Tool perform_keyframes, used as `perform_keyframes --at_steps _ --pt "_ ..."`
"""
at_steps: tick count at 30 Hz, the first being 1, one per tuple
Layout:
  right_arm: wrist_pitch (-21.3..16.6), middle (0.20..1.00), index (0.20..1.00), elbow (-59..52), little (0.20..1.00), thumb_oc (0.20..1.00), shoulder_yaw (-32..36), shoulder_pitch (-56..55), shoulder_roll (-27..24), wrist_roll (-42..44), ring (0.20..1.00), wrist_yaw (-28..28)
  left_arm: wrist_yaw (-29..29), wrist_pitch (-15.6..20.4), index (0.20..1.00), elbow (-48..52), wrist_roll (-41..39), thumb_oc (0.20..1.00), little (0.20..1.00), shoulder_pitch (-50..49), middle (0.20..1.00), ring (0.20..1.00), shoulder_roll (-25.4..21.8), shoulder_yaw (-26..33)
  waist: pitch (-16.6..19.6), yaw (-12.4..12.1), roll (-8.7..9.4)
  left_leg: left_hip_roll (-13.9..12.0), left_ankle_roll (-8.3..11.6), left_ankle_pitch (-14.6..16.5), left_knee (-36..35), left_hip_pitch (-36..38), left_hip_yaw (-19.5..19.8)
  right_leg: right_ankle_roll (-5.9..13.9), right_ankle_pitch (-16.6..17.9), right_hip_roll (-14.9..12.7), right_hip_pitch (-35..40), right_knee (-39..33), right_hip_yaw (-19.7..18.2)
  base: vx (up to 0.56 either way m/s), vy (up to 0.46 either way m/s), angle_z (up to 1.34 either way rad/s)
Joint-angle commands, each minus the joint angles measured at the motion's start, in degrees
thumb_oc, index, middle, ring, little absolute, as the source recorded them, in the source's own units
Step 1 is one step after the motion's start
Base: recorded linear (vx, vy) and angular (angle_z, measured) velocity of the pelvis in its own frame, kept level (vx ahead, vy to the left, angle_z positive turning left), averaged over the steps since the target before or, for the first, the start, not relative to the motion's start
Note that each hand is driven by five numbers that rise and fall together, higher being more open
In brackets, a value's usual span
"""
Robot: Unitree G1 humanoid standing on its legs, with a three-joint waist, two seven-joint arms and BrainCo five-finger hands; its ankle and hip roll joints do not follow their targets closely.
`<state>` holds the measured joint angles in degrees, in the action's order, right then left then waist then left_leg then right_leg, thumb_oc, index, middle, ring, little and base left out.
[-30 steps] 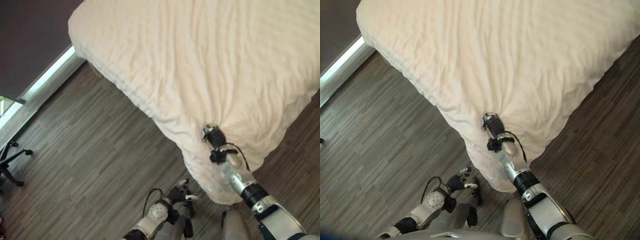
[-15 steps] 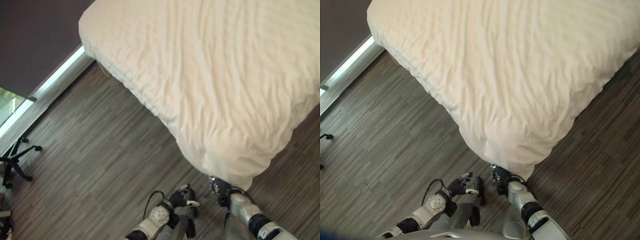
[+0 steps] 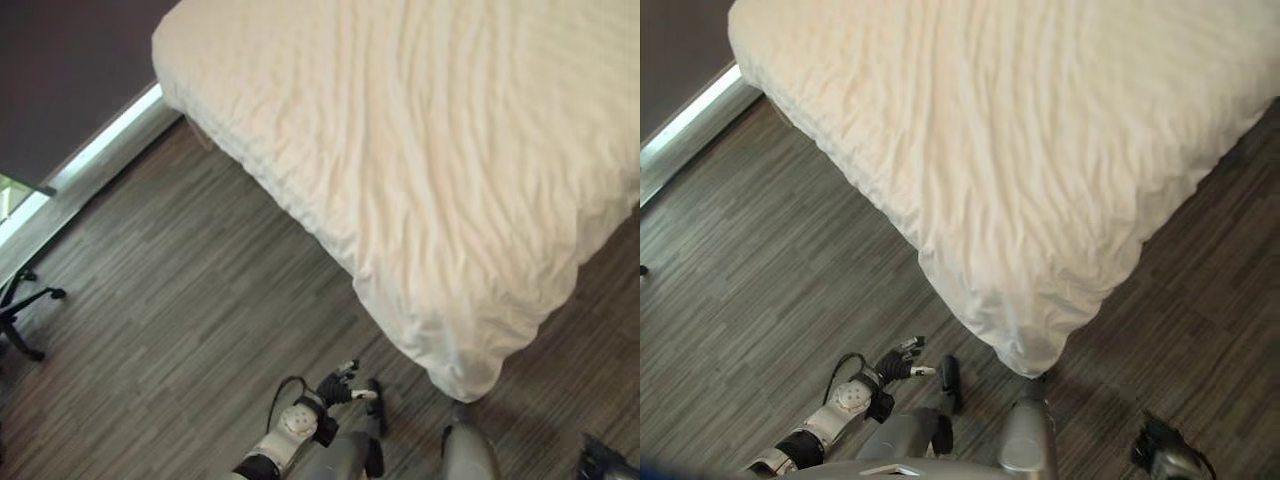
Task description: Making the bed.
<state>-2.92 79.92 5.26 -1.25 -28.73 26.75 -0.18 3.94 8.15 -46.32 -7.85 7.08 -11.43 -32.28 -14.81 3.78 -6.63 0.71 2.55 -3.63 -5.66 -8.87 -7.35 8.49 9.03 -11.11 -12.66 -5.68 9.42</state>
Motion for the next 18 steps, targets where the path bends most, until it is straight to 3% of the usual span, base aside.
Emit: perform_keyframes --at_steps 1,4,5,6,9,13,17,18 --pt "0.61 0.200 0.200 2.41 0.200 0.200 0.38 -1.03 -0.05 -3.90 0.200 0.06 1.39 0.52 1.000 0.39 1.88 1.000 1.000 3.01 1.000 1.000 0.05 -0.48 0.28 1.10 0.82 -0.32 0.46 0.53 0.66 -0.62 -1.07 2.43 1.50 -1.34 1.12 0.68 -1.83 0.02 -0.002 -0.13" --pt "-2.04 0.200 0.200 -3.61 0.200 0.200 5.74 -1.88 0.29 6.00 0.200 -0.23 0.70 0.47 1.000 0.25 0.85 1.000 1.000 3.60 1.000 1.000 0.18 0.81 0.51 2.53 1.52 -0.55 0.43 0.83 0.66 -0.21 -2.00 2.47 1.50 -0.98 0.85 0.68 -2.96 0.02 0.029 -0.09" --pt "-5.60 0.200 0.200 -14.98 0.200 0.200 7.31 -1.95 1.02 11.80 0.200 -1.38 0.27 0.65 1.000 0.67 0.25 1.000 1.000 3.07 1.000 1.000 0.09 1.53 0.44 3.32 1.88 -0.85 0.49 1.17 0.66 0.28 -2.74 2.56 1.47 -0.66 0.71 0.68 -3.75 -0.01 0.028 -0.28" --pt "-5.53 0.200 0.200 -15.20 0.200 0.200 7.33 -2.06 1.13 11.77 0.200 -1.51 0.27 0.64 1.000 0.67 0.25 1.000 1.000 3.07 1.000 1.000 0.05 1.53 0.51 3.28 1.95 -0.82 0.48 0.96 0.66 0.10 -2.79 2.52 1.65 -0.68 0.52 0.68 -3.81 -0.01 0.031 -0.57" --pt "-10.75 0.200 0.200 -47.12 0.200 0.200 1.47 -3.99 2.21 16.44 0.200 1.50 -0.43 1.37 1.000 1.72 0.54 1.000 1.000 1.21 1.000 1.000 -0.88 2.96 0.85 3.89 2.39 -0.94 0.56 0.93 0.66 0.33 -4.01 2.64 2.18 -0.59 -0.09 0.68 -4.75 -0.02 0.022 -0.32" --pt "-10.86 0.200 0.200 -69.21 0.200 0.200 -5.01 -8.61 -0.80 18.48 0.200 8.76 0.09 1.54 1.000 1.19 1.62 1.000 1.000 -0.67 1.000 1.000 -1.30 3.50 1.26 3.77 2.52 -0.91 0.79 0.80 0.66 0.49 -4.20 2.53 2.30 -0.67 -0.03 0.68 -4.70 0.00 -0.002 -0.08" --pt "-7.48 0.200 0.200 -79.00 0.200 0.200 -16.46 -6.68 -6.97 16.47 0.200 15.38 1.36 1.72 1.000 1.02 3.67 1.000 1.000 -1.65 1.000 1.000 -1.56 3.16 1.78 2.55 2.05 -0.86 1.06 0.52 0.66 0.61 -3.78 2.50 2.21 -1.04 0.50 0.68 -4.03 0.00 -0.014 0.09" --pt "-7.48 0.200 0.200 -78.98 0.200 0.200 -16.50 -6.64 -6.98 16.47 0.200 15.38 1.37 1.72 1.000 1.03 3.68 1.000 1.000 -1.66 1.000 1.000 -1.56 3.20 1.83 2.60 2.05 -0.86 1.06 0.51 0.66 0.55 -3.76 2.50 2.21 -1.04 0.46 0.68 -4.01 0.01 -0.021 0.05"
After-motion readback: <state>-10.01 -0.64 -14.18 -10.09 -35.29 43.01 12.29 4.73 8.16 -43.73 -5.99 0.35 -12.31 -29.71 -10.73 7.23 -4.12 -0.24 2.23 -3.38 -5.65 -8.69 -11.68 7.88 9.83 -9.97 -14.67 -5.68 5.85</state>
